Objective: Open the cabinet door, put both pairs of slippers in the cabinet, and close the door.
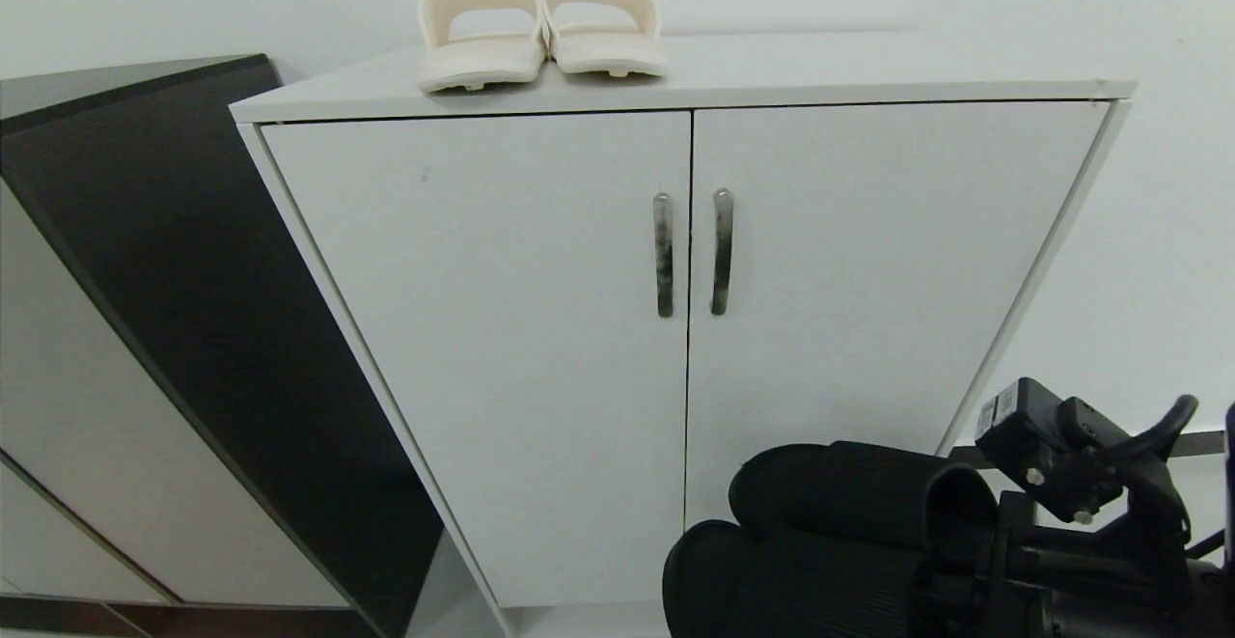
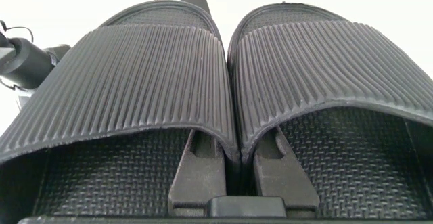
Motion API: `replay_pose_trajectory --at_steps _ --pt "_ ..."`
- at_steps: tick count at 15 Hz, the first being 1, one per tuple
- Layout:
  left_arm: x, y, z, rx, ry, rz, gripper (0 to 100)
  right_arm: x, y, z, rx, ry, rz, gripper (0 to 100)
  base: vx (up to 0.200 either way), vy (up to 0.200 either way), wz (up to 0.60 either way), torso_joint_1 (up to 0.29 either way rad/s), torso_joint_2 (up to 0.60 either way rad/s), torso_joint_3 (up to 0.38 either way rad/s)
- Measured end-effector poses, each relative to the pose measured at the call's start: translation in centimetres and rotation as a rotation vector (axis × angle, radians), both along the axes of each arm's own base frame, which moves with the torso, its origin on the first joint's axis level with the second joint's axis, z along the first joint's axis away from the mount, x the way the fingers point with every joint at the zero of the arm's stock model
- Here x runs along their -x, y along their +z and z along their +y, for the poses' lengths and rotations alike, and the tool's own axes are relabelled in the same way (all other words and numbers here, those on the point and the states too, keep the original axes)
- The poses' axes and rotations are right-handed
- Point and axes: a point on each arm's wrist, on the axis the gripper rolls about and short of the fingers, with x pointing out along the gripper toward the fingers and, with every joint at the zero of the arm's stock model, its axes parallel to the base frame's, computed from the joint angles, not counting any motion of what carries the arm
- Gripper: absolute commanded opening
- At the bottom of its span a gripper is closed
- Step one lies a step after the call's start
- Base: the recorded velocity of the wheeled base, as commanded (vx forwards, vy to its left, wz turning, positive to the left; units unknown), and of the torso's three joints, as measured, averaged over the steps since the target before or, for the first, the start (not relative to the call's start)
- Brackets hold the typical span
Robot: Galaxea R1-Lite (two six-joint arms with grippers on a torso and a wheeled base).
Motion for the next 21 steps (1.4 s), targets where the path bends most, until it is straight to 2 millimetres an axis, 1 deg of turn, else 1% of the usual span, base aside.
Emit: replay_pose_trajectory --at_steps 3,5,6,7,9,11,12,14,16,17,19,21 --pt "0.0 0.1 0.0 -0.006 -0.020 0.001 100 0.1 -0.1 -0.1 0.008 0.004 -0.009 0 0.000 0.000 0.00 0.001 0.09 0.085" --pt "0.0 0.8 -0.1 -0.004 -0.059 -0.005 100 0.2 0.0 -0.3 0.005 0.006 -0.012 0 0.000 0.000 0.00 0.000 0.00 0.000" --pt "0.1 1.9 -0.2 0.016 -0.089 -0.018 100 0.3 -0.1 -0.3 0.006 0.006 -0.011 0 0.000 0.000 0.00 0.000 0.00 0.000" --pt "0.2 3.7 -0.3 0.035 -0.146 -0.040 100 0.3 -0.1 -0.4 0.006 0.006 -0.011 0 0.000 0.000 0.00 0.000 0.00 0.000" --pt "-0.3 7.2 -0.7 0.048 -0.333 -0.029 100 0.3 -0.1 -0.5 0.005 0.006 -0.013 0 0.000 0.000 0.00 0.000 0.00 0.000" --pt "-1.8 10.4 -1.1 0.042 -0.521 0.017 100 0.5 0.0 -0.6 0.003 0.009 -0.024 0 0.000 0.000 0.00 0.000 0.00 0.000" --pt "-2.9 11.7 -1.3 0.042 -0.611 0.047 100 0.6 0.1 -0.8 0.015 0.014 -0.048 0 0.000 0.000 0.00 0.000 0.00 0.000" --pt "-4.9 13.6 -1.7 0.047 -0.778 0.100 100 0.5 0.3 -0.9 0.027 -0.025 -0.079 0 0.000 0.000 0.00 0.000 0.00 0.000" --pt "-7.1 15.1 -2.8 0.075 -0.921 0.145 100 0.2 0.7 -0.8 0.040 -0.105 -0.108 0 0.000 0.000 0.00 0.000 0.00 0.000" --pt "-8.2 15.6 -3.4 0.086 -0.950 0.164 100 0.1 0.8 -0.6 0.042 -0.116 -0.110 0 0.000 0.000 0.00 0.000 0.00 0.000" --pt "-10.8 16.4 -5.1 0.098 -0.954 0.161 100 -0.1 0.7 -0.4 0.045 -0.119 -0.106 0 0.000 0.000 0.00 0.000 0.00 0.000" --pt "-13.0 17.3 -7.5 0.154 -0.944 0.138 100 -0.2 0.6 -0.3 0.051 -0.120 -0.102 0 0.000 0.000 0.00 0.000 0.00 0.000"
